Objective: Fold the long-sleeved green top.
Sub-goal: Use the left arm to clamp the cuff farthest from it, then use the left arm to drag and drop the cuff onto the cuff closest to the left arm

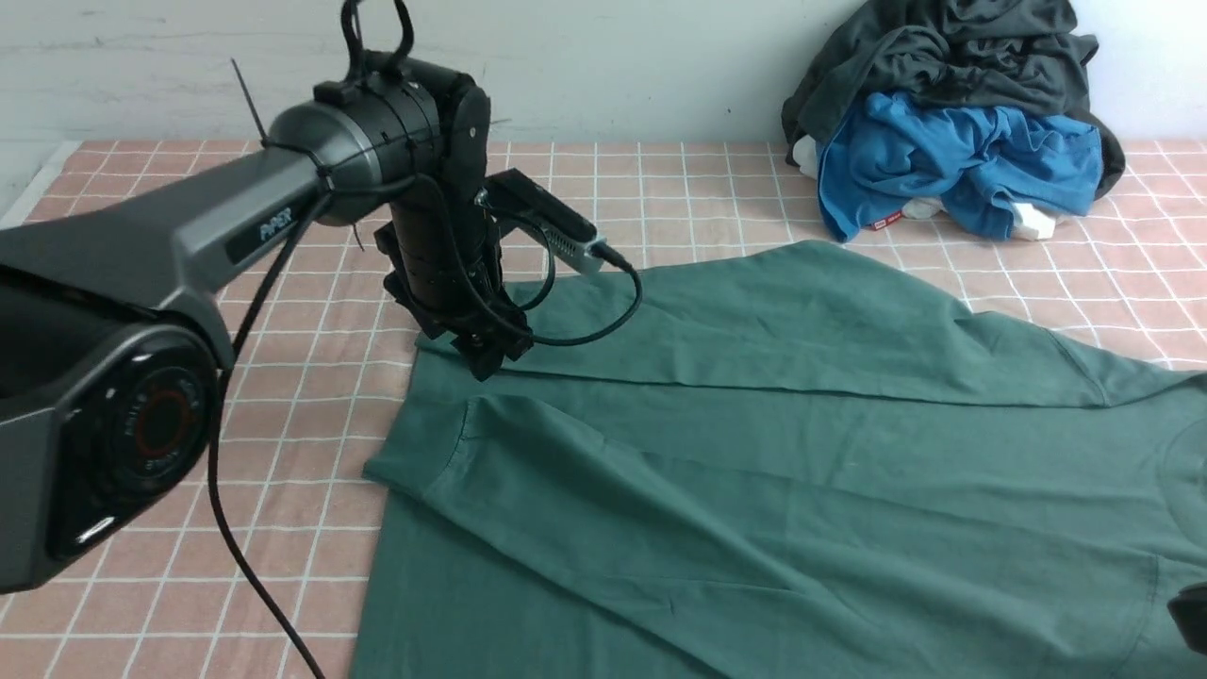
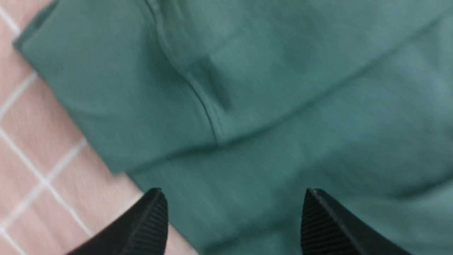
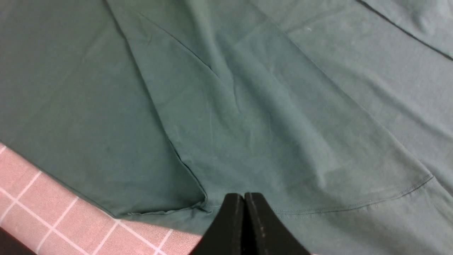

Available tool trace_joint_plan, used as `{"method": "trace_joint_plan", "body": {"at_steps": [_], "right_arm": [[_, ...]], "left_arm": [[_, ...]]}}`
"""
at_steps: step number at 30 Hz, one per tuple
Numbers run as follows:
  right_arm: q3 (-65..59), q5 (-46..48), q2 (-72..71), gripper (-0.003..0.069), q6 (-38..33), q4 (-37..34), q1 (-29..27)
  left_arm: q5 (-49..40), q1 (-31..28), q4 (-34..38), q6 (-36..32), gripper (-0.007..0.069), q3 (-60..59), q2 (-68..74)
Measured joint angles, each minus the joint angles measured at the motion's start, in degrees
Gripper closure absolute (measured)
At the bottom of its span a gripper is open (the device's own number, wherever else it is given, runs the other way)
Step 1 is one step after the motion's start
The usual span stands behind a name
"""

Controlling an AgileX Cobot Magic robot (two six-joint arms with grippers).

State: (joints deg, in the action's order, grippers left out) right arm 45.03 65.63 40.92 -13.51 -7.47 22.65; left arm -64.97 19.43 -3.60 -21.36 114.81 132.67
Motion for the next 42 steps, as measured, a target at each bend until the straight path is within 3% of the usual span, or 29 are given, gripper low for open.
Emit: {"method": "trace_joint_plan", "body": {"at_steps": [10, 17, 21, 29, 37, 42], "right_arm": [[0.0, 0.01, 0.0, 0.0673, 1.02, 0.0, 0.0], [0.0, 0.01, 0.0, 0.0673, 1.02, 0.0, 0.0], [0.0, 0.01, 0.0, 0.0673, 1.45, 0.0, 0.0], [0.0, 0.63, 0.0, 0.0673, 3.02, 0.0, 0.0], [0.0, 1.9, 0.0, 0.0673, 2.6, 1.83, 0.0], [0.0, 1.9, -0.26, 0.0673, 3.01, 5.76, 0.0]], "left_arm": [[6.89, 0.22, -3.08, -3.03, 0.0162, 1.75, 4.19], [7.82, 0.26, -2.51, -3.05, 0.0235, 2.39, 4.56], [8.0, 0.26, -2.04, -2.87, 0.0306, 2.39, 4.67], [7.46, 0.28, -1.06, -0.28, 0.0587, 3.11, 4.72], [-4.02, 1.64, 2.33, 1.62, 0.0601, 6.68, 0.06], [-4.37, 7.42, 1.65, 4.21, 0.0601, -2.42, -12.76]]}}
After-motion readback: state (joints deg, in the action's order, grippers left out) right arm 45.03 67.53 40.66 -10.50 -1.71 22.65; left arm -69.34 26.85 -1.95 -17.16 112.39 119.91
